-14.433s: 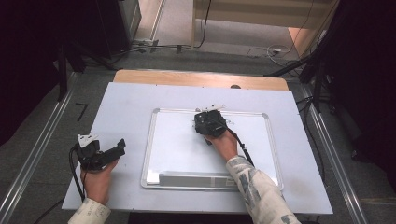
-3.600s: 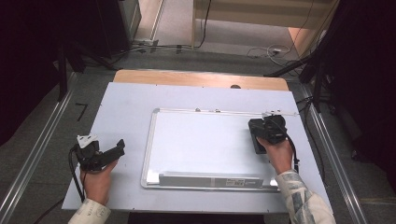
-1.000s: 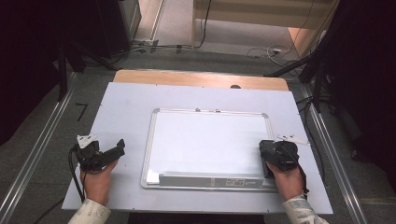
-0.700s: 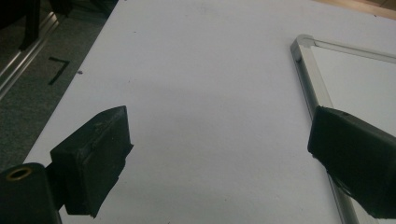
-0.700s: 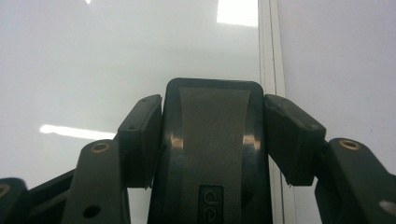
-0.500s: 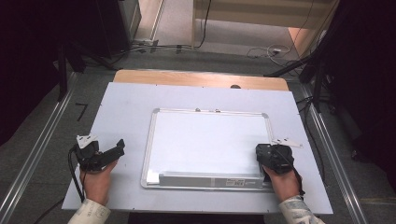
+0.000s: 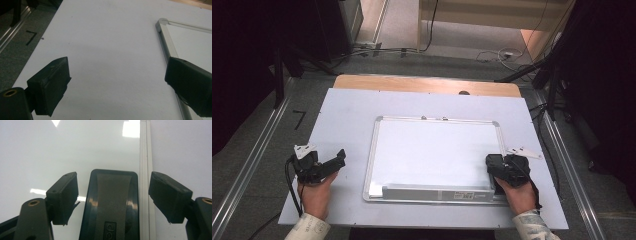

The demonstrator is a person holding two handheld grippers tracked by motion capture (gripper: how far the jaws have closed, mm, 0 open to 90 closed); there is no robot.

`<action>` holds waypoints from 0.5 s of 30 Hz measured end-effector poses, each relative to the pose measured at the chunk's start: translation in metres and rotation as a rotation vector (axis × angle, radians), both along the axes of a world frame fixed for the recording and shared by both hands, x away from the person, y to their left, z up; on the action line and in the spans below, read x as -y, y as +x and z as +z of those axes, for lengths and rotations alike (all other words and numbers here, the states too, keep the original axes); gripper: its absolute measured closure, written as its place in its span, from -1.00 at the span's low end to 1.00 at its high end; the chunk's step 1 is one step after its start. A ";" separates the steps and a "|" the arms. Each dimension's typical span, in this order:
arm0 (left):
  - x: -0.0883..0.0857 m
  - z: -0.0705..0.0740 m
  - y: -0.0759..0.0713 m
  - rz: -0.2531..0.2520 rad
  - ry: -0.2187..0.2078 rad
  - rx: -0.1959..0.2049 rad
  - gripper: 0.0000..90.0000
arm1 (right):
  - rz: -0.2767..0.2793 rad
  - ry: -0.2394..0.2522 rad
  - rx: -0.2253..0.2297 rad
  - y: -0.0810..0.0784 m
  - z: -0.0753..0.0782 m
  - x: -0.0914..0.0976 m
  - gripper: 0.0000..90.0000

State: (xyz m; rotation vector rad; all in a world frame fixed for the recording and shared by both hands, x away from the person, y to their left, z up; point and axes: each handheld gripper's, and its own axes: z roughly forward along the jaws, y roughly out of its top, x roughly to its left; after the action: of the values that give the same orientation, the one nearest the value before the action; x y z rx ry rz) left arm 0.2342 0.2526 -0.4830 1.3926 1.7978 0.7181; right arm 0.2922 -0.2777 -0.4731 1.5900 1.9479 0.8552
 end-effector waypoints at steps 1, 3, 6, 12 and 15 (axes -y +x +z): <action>0.000 0.000 0.000 -0.001 0.000 0.000 -0.86 | 0.004 0.002 0.007 -0.001 0.001 0.001 -0.51; 0.000 0.000 0.000 -0.002 0.001 -0.002 -0.86 | 0.014 0.010 0.024 -0.002 0.004 0.002 -0.53; 0.000 0.000 0.000 -0.002 0.002 -0.003 -0.86 | 0.030 0.021 0.044 -0.003 0.007 0.002 -0.55; 0.000 0.000 0.000 -0.003 0.003 -0.004 -0.86 | 0.055 0.017 0.062 -0.004 0.011 0.003 -0.55; 0.000 0.000 0.000 -0.003 0.003 -0.004 -0.86 | 0.059 0.019 0.068 -0.005 0.013 0.004 -0.55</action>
State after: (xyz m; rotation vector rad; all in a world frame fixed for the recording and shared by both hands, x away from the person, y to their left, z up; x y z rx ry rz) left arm 0.2342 0.2524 -0.4832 1.3996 1.7981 0.7165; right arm 0.2874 -0.2813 -0.4602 1.5006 1.9532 0.9413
